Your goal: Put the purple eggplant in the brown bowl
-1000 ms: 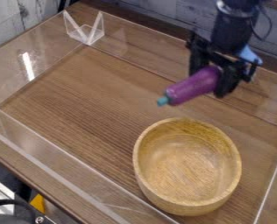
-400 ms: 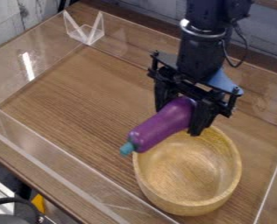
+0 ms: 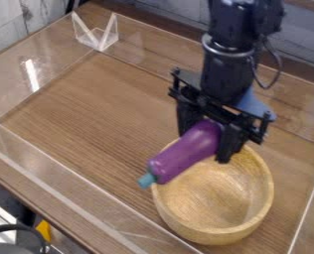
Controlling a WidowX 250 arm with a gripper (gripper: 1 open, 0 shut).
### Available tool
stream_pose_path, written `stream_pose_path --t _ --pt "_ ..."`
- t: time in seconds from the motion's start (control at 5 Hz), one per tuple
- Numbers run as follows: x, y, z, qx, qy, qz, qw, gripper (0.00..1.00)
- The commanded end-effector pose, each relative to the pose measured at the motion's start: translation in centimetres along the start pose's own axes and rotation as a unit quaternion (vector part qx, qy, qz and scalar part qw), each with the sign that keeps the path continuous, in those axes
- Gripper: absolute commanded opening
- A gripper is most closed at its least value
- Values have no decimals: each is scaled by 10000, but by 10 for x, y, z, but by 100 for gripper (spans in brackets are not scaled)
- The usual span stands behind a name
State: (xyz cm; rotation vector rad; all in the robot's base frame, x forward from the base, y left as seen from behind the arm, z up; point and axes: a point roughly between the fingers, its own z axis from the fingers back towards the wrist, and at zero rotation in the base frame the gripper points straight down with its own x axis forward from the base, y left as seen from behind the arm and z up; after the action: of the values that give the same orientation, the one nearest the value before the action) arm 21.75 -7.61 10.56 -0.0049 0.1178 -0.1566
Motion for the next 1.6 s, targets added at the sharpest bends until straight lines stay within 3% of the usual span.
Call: stream_pose_path --t 0.0,0.2,0.4,1.2,1.4 --pt "10 -14 -2 -6 -166 43 9999 0" --pt "17 -26 -14 -35 -181 113 9998 0" --pt "6 -27 -30 -44 -184 169 9997 0" --pt "8 -27 -37 -117 -262 746 9968 0" --pt "8 -21 -46 -131 -284 954 9949 0"
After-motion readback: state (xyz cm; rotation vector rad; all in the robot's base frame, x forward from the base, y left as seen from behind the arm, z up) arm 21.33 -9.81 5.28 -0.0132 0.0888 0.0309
